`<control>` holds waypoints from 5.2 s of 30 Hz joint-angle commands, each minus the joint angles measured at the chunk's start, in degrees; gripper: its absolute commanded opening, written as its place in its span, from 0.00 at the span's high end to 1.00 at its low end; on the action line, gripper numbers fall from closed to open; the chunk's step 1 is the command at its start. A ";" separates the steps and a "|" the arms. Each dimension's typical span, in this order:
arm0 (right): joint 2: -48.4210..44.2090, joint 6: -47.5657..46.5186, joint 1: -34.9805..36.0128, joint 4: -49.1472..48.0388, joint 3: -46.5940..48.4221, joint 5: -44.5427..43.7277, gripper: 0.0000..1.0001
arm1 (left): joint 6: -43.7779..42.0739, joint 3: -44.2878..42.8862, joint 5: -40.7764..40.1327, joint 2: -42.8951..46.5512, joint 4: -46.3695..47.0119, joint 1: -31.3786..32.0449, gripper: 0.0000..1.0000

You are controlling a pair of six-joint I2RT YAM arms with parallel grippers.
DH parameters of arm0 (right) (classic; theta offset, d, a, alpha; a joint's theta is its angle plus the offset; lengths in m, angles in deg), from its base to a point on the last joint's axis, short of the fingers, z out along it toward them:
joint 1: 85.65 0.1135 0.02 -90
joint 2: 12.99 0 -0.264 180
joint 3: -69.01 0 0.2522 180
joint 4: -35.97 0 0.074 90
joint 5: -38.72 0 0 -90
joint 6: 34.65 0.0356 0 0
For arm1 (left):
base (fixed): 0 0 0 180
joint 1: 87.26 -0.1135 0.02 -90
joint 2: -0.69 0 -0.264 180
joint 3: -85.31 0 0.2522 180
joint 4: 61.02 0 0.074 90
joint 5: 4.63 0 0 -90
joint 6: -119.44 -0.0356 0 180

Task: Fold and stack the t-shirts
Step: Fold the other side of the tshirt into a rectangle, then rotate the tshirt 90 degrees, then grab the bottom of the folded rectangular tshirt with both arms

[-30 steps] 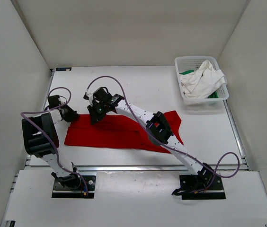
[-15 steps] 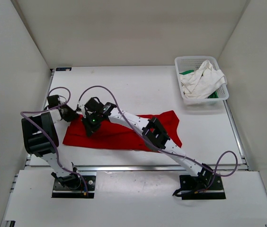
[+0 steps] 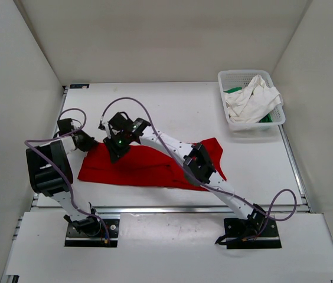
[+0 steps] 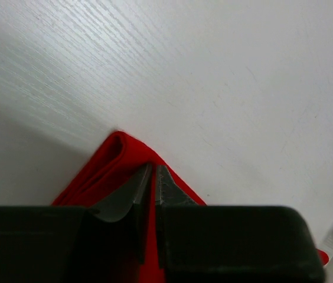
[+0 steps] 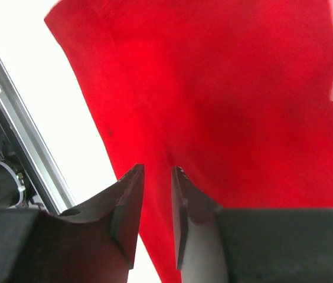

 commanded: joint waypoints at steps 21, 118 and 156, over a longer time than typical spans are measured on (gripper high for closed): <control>-67.18 8.77 -31.25 -40.49 -97.87 -9.53 1.00 | 14.50 25.99 4.54 18.44 23.61 10.88 0.79; -51.11 23.63 -17.04 -66.69 -93.52 -11.36 0.58 | -7.63 10.46 5.79 39.79 -5.28 31.17 0.62; -77.71 21.44 -30.48 -52.56 -120.65 -7.95 0.58 | -8.27 25.12 -2.48 36.45 -7.50 49.18 0.45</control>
